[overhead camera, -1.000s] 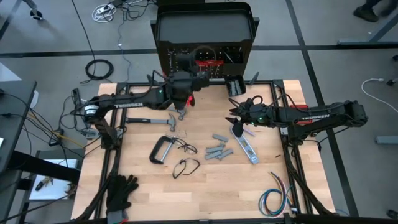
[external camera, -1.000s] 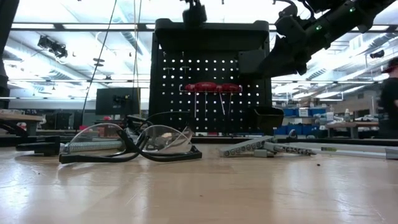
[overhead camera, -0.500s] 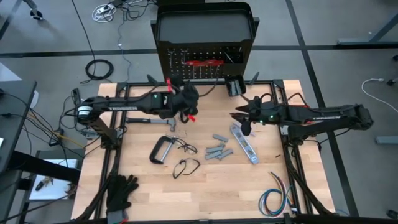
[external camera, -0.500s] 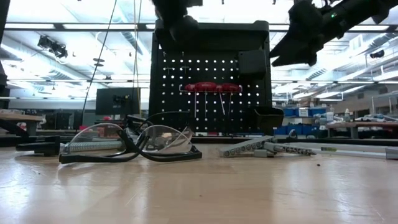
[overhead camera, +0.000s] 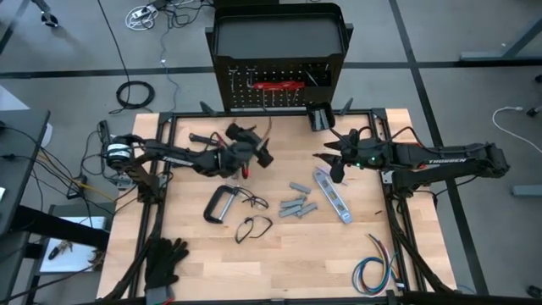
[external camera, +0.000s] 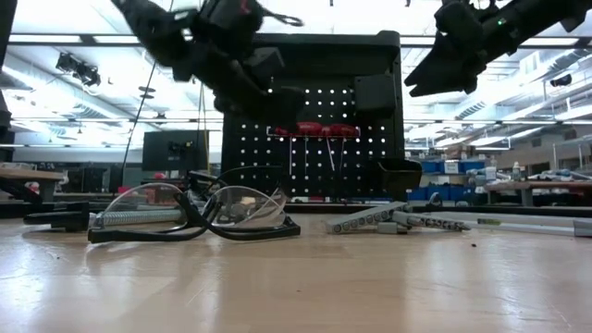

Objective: Hang tools onto peg board
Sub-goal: Unhang the T-shaped metric hex key

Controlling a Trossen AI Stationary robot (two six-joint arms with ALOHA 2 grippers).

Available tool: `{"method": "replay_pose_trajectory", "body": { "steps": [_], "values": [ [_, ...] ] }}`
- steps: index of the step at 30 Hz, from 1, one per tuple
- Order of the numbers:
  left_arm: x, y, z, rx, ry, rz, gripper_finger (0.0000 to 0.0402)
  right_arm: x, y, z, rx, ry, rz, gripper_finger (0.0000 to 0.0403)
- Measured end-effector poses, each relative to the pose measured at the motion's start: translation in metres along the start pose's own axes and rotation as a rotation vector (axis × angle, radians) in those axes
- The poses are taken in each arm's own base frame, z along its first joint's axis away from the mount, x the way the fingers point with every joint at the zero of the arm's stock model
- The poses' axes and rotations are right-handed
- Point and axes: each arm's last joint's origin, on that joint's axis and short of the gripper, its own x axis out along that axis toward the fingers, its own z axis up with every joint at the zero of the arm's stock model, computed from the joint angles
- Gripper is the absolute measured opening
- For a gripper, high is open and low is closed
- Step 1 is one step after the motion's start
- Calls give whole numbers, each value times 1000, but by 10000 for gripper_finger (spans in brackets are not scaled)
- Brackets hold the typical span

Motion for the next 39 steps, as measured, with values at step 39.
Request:
{"method": "replay_pose_trajectory", "body": {
  "steps": [39],
  "values": [
    [129, 1, 23, -163, 22, 351, 294, 3, -6, -7, -64, 16, -93, 229]
  ]
}}
